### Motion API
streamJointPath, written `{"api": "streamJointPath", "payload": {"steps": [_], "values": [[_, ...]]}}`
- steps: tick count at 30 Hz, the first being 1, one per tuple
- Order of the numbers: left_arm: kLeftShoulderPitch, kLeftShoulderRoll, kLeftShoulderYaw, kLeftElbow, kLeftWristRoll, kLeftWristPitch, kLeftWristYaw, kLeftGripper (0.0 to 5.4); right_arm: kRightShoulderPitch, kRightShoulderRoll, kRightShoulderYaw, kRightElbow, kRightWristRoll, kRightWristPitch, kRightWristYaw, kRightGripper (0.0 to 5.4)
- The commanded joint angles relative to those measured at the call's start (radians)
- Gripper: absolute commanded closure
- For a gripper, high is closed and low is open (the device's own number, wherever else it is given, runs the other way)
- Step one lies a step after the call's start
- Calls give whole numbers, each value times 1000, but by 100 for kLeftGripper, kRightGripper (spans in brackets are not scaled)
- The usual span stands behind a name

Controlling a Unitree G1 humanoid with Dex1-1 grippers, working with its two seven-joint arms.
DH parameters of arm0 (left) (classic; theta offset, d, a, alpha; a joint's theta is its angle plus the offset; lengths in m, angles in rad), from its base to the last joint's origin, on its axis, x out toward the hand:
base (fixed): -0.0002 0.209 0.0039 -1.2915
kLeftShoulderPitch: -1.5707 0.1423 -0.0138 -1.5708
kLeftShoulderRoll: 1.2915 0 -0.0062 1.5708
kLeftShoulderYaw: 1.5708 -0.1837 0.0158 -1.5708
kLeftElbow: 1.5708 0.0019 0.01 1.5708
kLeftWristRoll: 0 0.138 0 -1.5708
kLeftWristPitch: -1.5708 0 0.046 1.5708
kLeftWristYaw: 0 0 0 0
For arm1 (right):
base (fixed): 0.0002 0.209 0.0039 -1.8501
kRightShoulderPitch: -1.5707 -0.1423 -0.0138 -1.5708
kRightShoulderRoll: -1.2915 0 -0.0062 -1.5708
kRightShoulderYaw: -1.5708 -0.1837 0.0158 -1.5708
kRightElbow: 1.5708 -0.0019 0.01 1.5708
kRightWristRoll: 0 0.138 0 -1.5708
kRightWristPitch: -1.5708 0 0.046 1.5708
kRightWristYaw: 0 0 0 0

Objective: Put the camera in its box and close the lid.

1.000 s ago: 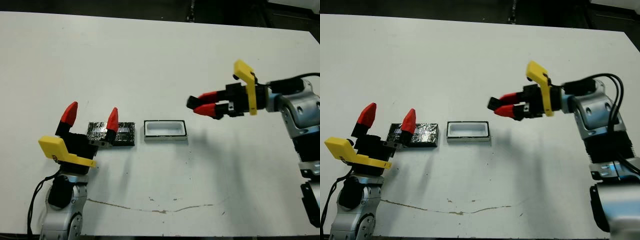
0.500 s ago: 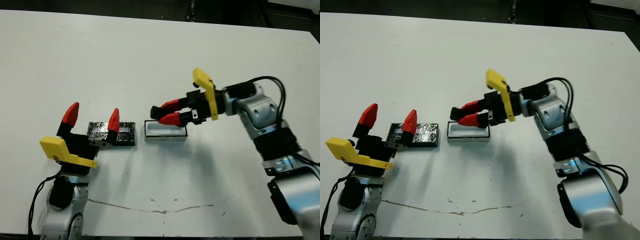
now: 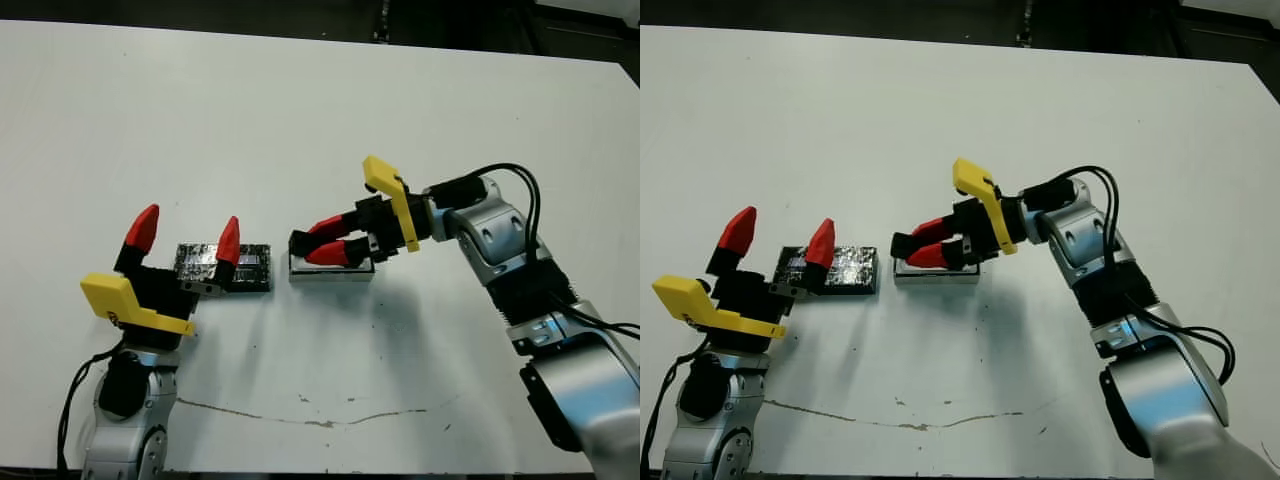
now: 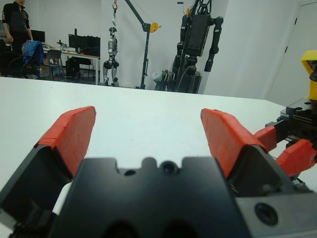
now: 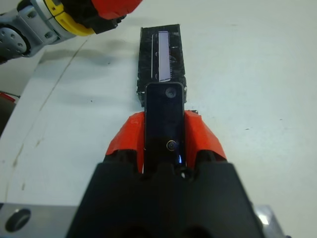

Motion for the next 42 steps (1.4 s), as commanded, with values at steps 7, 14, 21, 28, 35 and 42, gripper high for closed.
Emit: {"api": "streamJointPath", "payload": {"steps": [7,14,21,28,35,42], "values": [[4,-6,-1,16,-18,9,0,0,-25,-18,3,22,-58,-45,-1,375],[4,-4,-3,22,-15,-1,-1,0,-24,-13,-8,37,-49,-57,16,375],[7,-5,-2,21,-7,-1,6,0,-16,3,-14,61,-42,-88,27,375],[9,-6,-3,21,-17,-6,-1,0,-2,7,9,65,-63,-76,23,375],[11,-2,-3,20,-6,-8,1,0,4,7,27,89,-83,-79,16,375],[12,0,-1,21,-9,-9,-2,0,25,-2,27,96,-96,-105,10,375]]}}
